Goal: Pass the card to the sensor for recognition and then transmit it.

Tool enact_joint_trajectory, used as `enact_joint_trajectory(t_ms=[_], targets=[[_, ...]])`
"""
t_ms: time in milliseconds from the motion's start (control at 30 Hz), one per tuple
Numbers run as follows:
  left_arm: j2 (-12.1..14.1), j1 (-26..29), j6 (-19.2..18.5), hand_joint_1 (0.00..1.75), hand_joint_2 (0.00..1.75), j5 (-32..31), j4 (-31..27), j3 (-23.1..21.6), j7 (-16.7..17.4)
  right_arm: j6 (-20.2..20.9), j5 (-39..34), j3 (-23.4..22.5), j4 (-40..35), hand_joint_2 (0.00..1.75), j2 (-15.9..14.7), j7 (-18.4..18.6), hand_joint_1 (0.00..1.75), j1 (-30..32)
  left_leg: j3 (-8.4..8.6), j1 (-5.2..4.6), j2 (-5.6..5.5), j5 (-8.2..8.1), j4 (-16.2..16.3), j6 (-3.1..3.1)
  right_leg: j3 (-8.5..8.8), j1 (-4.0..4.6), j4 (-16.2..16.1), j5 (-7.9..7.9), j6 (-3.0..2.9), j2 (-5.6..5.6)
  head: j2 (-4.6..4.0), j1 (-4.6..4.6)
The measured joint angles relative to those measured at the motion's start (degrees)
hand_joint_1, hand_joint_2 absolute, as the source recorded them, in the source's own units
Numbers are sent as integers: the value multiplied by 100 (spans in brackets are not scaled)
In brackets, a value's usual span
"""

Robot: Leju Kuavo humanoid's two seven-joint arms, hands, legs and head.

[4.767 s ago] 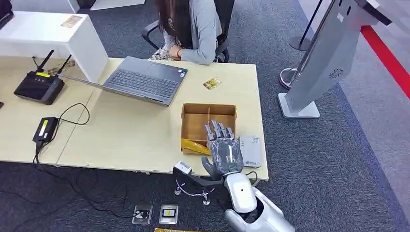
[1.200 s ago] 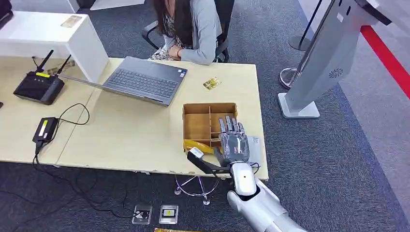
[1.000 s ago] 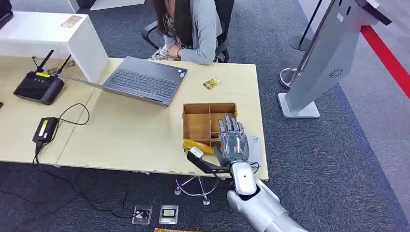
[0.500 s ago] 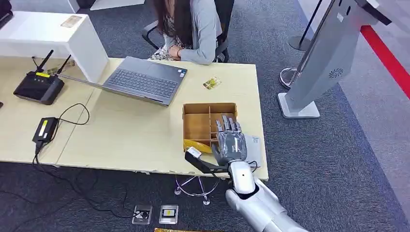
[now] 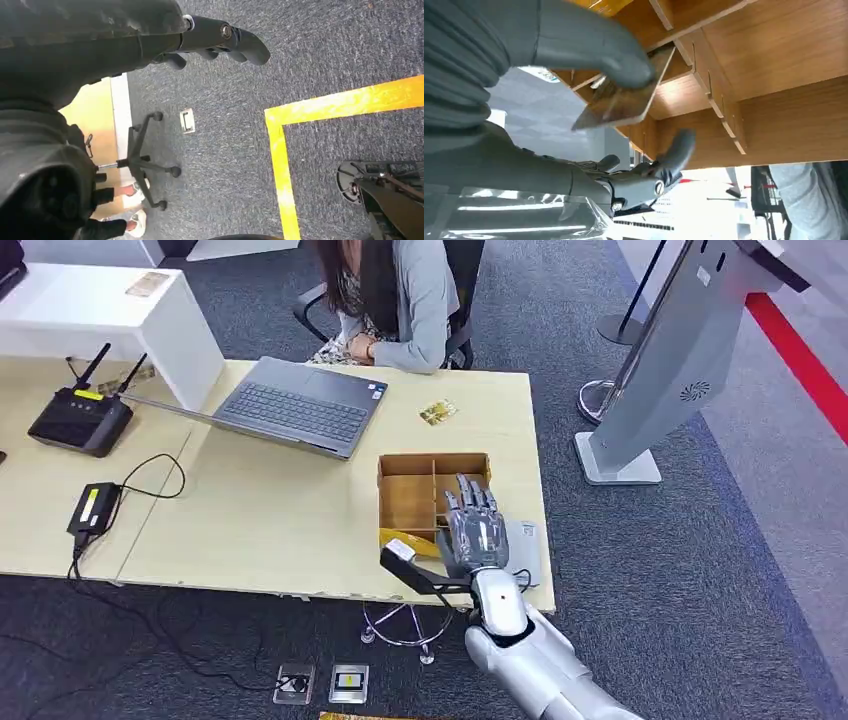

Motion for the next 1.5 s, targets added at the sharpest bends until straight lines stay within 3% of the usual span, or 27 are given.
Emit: enact_joint_trajectory(t_ms=[833,1067,1300,1500], targets=[[0,0,-13,0,0,4,0,0,76,155,-260,120,-230,175,-48,90,175,10,2,0,1,0,0,0,0,0,0,0,0,1,0,2],[0,0,-28,0,0,4,0,0,83,-68,-306,170,-278,175,-50,83,175,14,1,0,1,0,0,0,0,0,0,0,0,1,2,2],[0,0,-52,0,0,2,0,0,85,-109,-184,170,-797,175,-127,144,175,-150,3,0,1,1,0,0,1,0,0,1,0,1,2,0],[0,-1,-66,0,0,-7,0,0,83,-315,-164,166,-1292,175,-192,-31,175,-270,2,0,1,1,0,0,0,0,1,1,0,2,2,2]])
